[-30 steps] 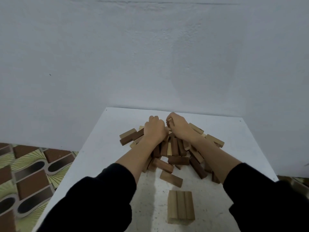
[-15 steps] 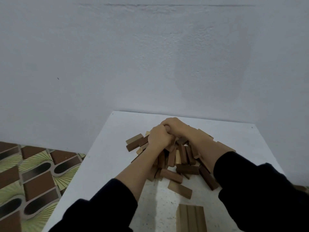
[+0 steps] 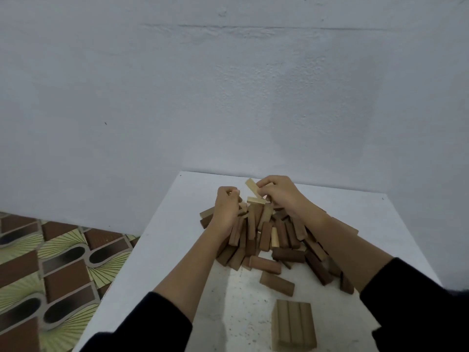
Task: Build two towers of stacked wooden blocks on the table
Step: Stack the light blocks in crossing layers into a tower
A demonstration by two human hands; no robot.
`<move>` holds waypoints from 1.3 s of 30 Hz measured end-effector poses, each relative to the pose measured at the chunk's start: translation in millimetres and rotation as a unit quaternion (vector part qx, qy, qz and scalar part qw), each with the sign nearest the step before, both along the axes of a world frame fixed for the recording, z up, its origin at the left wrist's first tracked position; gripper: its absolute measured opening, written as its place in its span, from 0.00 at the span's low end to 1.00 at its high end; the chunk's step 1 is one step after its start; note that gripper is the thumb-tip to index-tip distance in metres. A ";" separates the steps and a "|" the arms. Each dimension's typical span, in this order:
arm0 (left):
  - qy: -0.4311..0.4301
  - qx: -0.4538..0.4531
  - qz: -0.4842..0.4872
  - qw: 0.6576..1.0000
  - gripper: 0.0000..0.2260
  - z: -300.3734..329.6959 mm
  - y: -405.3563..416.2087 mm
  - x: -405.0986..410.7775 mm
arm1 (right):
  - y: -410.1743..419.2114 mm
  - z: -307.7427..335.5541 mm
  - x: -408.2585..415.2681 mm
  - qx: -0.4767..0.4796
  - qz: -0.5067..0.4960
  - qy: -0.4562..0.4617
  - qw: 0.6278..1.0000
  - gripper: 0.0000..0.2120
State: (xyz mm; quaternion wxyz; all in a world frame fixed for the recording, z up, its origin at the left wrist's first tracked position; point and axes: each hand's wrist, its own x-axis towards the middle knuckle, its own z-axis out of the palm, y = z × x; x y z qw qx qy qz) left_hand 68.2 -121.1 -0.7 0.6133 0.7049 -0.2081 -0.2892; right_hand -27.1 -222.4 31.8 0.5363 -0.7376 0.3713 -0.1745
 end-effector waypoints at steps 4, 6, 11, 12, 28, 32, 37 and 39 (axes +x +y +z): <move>0.032 -0.094 -0.006 0.995 0.08 8.4 25.7 -16.8 | 35.4 18.6 -16.5 0.060 0.003 -0.004 0.998 0.03; 0.072 -0.133 -0.004 0.988 0.10 8.9 40.4 -24.4 | 50.0 23.1 -22.8 0.062 0.014 -0.002 0.998 0.05; 0.096 -0.144 0.008 0.985 0.12 7.5 82.6 -34.4 | 97.0 33.0 -35.9 0.004 0.064 0.046 0.997 0.05; 0.095 -0.142 0.007 0.985 0.13 5.5 93.4 -35.6 | 109.0 33.7 -37.9 0.015 0.060 0.043 0.997 0.05; -0.235 0.140 -0.064 0.960 0.10 -69.4 192.1 -36.5 | 217.4 -88.9 -31.0 -0.043 -0.078 0.081 0.993 0.12; -0.246 0.140 -0.077 0.956 0.13 -73.2 190.3 -34.0 | 213.5 -94.3 -30.5 -0.070 -0.062 0.086 0.992 0.13; -0.241 0.133 -0.062 0.959 0.14 -77.2 194.7 -26.8 | 212.3 -97.8 -35.7 -0.110 -0.071 0.080 0.988 0.12; -0.266 0.126 -0.061 0.954 0.11 -79.1 200.0 -22.9 | 211.6 -97.3 -40.1 -0.103 -0.067 0.083 0.989 0.12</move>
